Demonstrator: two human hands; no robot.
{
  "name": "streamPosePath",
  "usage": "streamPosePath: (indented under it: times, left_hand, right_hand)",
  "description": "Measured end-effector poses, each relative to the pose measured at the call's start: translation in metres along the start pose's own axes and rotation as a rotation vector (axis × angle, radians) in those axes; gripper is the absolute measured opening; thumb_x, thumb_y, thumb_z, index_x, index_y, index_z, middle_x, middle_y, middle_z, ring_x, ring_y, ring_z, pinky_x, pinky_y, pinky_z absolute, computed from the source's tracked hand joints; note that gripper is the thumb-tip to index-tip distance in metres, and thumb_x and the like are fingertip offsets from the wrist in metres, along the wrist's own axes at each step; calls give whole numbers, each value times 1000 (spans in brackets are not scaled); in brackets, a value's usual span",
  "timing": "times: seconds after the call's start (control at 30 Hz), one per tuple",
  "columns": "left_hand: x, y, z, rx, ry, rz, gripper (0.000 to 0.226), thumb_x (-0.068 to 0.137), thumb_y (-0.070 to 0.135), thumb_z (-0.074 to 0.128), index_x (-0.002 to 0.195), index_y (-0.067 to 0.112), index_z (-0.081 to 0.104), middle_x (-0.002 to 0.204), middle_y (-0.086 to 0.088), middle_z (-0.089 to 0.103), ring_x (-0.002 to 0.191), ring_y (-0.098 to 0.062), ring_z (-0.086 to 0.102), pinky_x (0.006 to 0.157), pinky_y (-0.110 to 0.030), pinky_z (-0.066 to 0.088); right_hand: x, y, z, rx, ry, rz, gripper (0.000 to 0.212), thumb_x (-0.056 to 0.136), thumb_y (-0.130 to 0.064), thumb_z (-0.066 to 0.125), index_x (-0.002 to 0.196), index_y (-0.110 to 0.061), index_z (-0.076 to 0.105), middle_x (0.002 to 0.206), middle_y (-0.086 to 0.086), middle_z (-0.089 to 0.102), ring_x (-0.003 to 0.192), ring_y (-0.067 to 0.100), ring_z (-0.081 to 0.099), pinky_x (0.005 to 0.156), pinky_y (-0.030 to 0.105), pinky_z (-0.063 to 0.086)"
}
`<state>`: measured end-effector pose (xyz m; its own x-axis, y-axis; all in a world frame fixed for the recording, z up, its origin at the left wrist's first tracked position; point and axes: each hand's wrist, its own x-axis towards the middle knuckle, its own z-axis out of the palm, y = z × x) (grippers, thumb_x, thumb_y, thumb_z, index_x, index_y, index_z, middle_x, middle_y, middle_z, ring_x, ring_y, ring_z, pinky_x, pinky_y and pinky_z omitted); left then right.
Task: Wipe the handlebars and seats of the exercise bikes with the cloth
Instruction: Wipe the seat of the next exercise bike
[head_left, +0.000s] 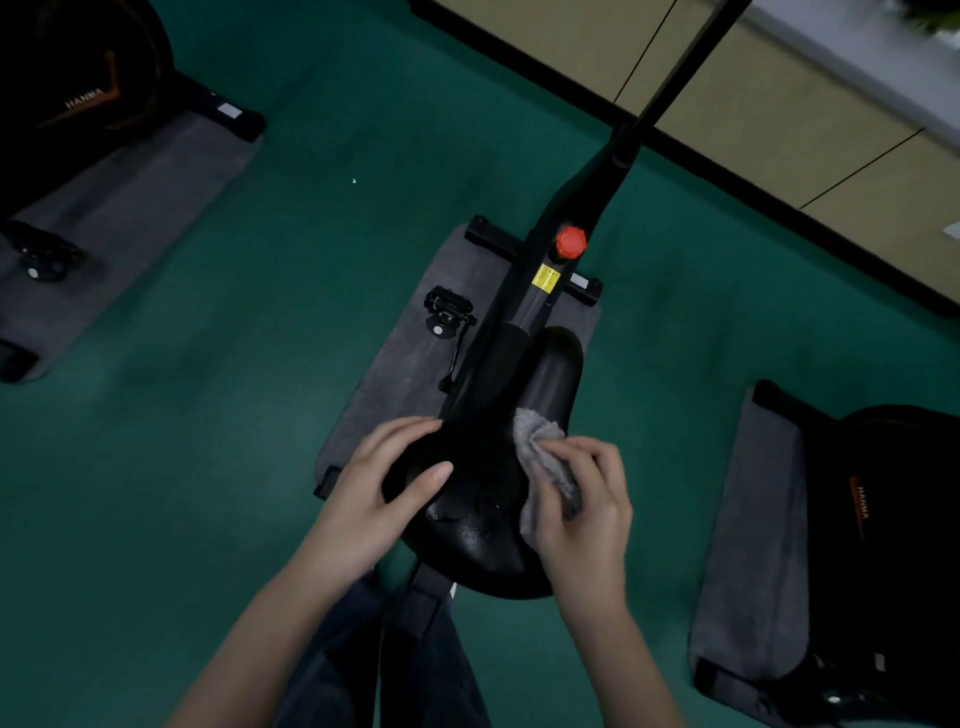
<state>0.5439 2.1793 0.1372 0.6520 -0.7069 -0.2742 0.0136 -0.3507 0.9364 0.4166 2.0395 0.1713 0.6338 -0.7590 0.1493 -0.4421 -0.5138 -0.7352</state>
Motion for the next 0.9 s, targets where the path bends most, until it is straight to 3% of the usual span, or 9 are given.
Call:
streamPosePath:
  times: [0.1, 0.23, 0.33, 0.4, 0.5, 0.57, 0.7, 0.8, 0.9]
  left_hand:
    - [-1, 0, -1, 4, -6, 1, 55, 78, 66, 51, 125, 39, 56, 128, 30, 48, 130, 1, 40, 114, -36, 30]
    - [0, 1, -2, 10, -17, 2, 54, 79, 66, 51, 125, 39, 55, 129, 28, 48, 130, 0, 40, 114, -39, 31]
    - [0, 1, -2, 15, -8, 4, 52, 78, 65, 51, 124, 41, 55, 128, 29, 48, 130, 0, 41, 112, -36, 32]
    - [0, 2, -2, 15, -5, -1, 51, 78, 65, 51, 123, 43, 55, 127, 31, 48, 128, 4, 41, 109, -29, 31]
    - [-1, 3, -1, 5, 1, 7, 45, 80, 58, 56, 122, 41, 57, 126, 29, 50, 125, 6, 43, 103, -21, 32]
    - [-1, 3, 1, 0, 7, 28, 40, 82, 49, 58, 120, 37, 58, 125, 25, 52, 124, 5, 45, 103, -18, 33]
    - [0, 5, 3, -23, 8, 47, 45, 77, 55, 55, 117, 35, 58, 123, 22, 54, 121, 5, 47, 98, -4, 32]
    - [2, 2, 4, -6, 19, 67, 45, 77, 54, 55, 116, 32, 59, 124, 16, 56, 121, 2, 48, 101, -8, 33]
    - [2, -2, 5, 3, 29, 79, 45, 79, 53, 54, 117, 30, 59, 123, 14, 57, 122, -2, 49, 104, -12, 33]
  right_hand:
    - [-7, 1, -4, 26, -32, -2, 17, 82, 1, 67, 97, -8, 70, 99, 1, 55, 97, 3, 54, 88, 15, 43]
    - [-10, 21, -15, 4, 34, 40, 17, 81, 3, 69, 95, -8, 70, 96, 1, 58, 93, 2, 57, 84, 17, 46]
    - [7, 40, -14, 39, 46, 239, 10, 85, -4, 67, 94, -8, 70, 93, 1, 63, 88, 11, 61, 79, 14, 46]
    - [24, 51, -12, 139, -56, 403, 8, 89, -9, 64, 94, -11, 70, 91, 1, 68, 88, 13, 64, 78, 13, 48]
    - [40, 61, -12, 402, -227, 549, 10, 92, -8, 59, 91, -10, 68, 85, 4, 71, 82, 15, 66, 77, 29, 53]
    - [35, 66, -19, 513, -272, 563, 11, 93, -7, 58, 91, -10, 69, 82, 0, 72, 77, 12, 67, 70, 25, 54]
    - [2, 80, -36, 537, -226, 489, 11, 91, -7, 59, 92, -11, 70, 81, -2, 72, 78, 9, 66, 69, 19, 52]
    - [3, 85, -33, 599, -218, 515, 13, 91, -8, 59, 94, -14, 71, 84, 0, 73, 80, 10, 68, 70, 20, 52]
    - [22, 88, -19, 679, -282, 609, 13, 93, -7, 57, 99, -6, 68, 86, 4, 71, 81, 15, 66, 73, 26, 52]
